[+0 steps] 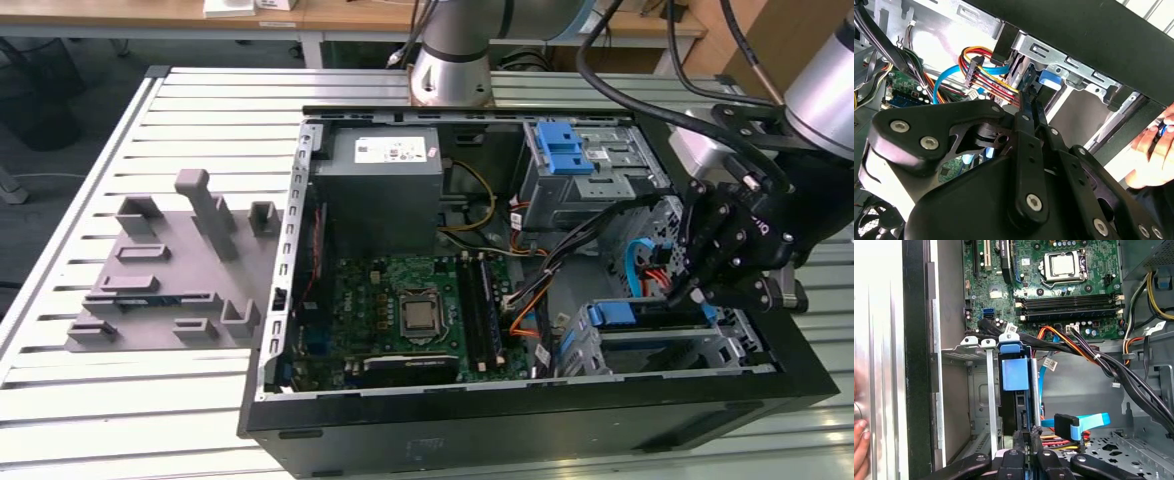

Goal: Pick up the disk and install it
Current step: 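Insert the first disk wire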

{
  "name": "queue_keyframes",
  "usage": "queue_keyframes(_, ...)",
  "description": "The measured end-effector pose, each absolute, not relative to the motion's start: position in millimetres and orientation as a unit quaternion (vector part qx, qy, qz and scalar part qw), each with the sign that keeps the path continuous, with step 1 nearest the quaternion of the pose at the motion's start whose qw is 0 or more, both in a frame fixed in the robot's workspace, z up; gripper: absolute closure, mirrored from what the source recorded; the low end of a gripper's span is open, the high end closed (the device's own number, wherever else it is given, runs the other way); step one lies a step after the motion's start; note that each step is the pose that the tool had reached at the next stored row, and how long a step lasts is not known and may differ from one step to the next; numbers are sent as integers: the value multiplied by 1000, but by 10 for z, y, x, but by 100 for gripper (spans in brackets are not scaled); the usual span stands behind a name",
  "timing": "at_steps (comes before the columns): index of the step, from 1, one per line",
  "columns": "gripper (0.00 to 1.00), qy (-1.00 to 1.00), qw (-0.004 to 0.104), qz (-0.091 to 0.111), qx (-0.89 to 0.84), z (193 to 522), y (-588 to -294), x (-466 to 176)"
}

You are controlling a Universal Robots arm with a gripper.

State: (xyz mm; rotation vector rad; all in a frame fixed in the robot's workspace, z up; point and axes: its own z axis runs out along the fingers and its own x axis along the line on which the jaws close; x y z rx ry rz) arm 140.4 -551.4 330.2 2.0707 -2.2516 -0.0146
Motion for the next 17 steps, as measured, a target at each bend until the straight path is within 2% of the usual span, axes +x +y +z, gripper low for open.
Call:
queue_keyframes(5, 82, -735, 41, -5, 676, 3302, -5514, 1405)
queue_keyframes(6, 76, -735, 41, -5, 676, 3307, -5515, 1405)
queue_keyframes(17, 76, -735, 41, -5, 676, 3372, -5514, 1405)
